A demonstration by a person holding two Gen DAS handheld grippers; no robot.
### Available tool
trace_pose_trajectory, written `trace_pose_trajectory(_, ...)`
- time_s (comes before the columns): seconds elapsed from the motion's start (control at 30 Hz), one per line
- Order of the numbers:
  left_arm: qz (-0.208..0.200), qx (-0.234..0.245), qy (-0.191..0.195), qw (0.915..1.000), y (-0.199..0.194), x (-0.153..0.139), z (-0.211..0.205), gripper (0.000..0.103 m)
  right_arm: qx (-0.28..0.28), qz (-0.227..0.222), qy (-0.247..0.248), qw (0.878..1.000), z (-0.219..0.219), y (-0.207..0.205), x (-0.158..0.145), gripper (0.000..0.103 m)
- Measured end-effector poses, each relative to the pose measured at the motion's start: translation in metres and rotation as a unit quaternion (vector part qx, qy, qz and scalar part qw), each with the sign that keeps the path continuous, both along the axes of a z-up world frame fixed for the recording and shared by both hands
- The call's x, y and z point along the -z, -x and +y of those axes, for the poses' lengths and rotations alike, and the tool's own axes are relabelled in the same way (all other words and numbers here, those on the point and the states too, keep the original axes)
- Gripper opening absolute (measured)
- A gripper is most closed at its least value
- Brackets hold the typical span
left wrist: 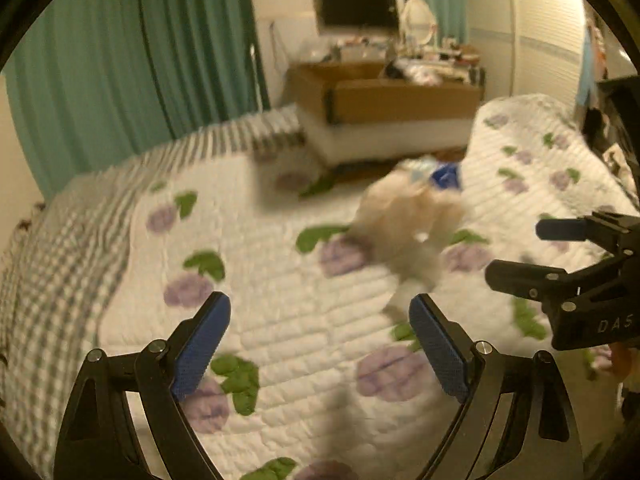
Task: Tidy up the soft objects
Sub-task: 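Grasp the white rolled item with the right tool while the left grasps the cream lace cloth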
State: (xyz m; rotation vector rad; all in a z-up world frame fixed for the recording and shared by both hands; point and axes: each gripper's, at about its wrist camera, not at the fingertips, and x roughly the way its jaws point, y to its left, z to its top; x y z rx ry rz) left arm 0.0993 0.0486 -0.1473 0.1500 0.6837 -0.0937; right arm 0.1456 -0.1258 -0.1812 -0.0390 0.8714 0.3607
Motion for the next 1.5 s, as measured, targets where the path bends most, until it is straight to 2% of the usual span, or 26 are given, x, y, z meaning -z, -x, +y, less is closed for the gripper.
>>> trace_pose_trajectory(0.07,0.017,-0.01,0.007,0.9998,-0.007,0.009,0.009,0.092,-0.005,0.009,0.006,1.0,0.009,-0.007,0.011,0.097)
trace_pose_trajectory(0.2,0.032,-0.032,0.011,0.9989,-0.02,0.022,0.025,0.092,-0.024,0.021,0.0,1.0,0.029,-0.019,0.02,0.086)
trace_pose_trajectory(0.27,0.032,-0.043,0.019,0.9984,-0.026,0.024,0.035,0.092,-0.031,0.03,0.005,0.999,0.039,-0.025,0.026,0.073)
trace_pose_trajectory(0.4,0.033,-0.063,0.028,0.9971,-0.031,0.027,0.049,0.092,-0.036,0.038,0.006,0.999,0.05,-0.033,0.032,0.066)
trace_pose_trajectory(0.5,0.034,-0.063,0.038,0.9967,-0.031,0.026,0.052,0.092,-0.044,0.046,-0.006,0.998,0.055,-0.041,0.034,0.052)
trace_pose_trajectory(0.57,0.032,-0.063,0.032,0.997,-0.031,0.026,0.05,0.092,-0.051,0.058,-0.009,0.997,0.059,-0.047,0.038,0.037)
trace_pose_trajectory(0.67,0.031,-0.07,0.028,0.9967,-0.03,0.027,0.049,0.092,-0.051,0.059,-0.007,0.997,0.06,-0.046,0.037,0.031)
trace_pose_trajectory(0.77,0.031,-0.078,0.021,0.9963,-0.026,0.026,0.047,0.092,-0.054,0.054,-0.001,0.997,0.058,-0.039,0.031,0.029)
trace_pose_trajectory(1.03,0.025,-0.072,0.041,0.9962,-0.009,0.011,0.037,0.092,-0.063,0.025,0.036,0.997,0.035,-0.007,-0.001,0.028)
trace_pose_trajectory(1.13,0.023,-0.067,0.029,0.9971,-0.004,0.01,0.027,0.092,-0.051,0.007,0.039,0.998,0.02,-0.003,-0.012,0.028)
trace_pose_trajectory(1.5,0.044,-0.027,0.016,0.9985,-0.017,0.012,-0.027,0.092,-0.006,-0.012,0.029,1.0,-0.035,-0.029,-0.027,0.028)
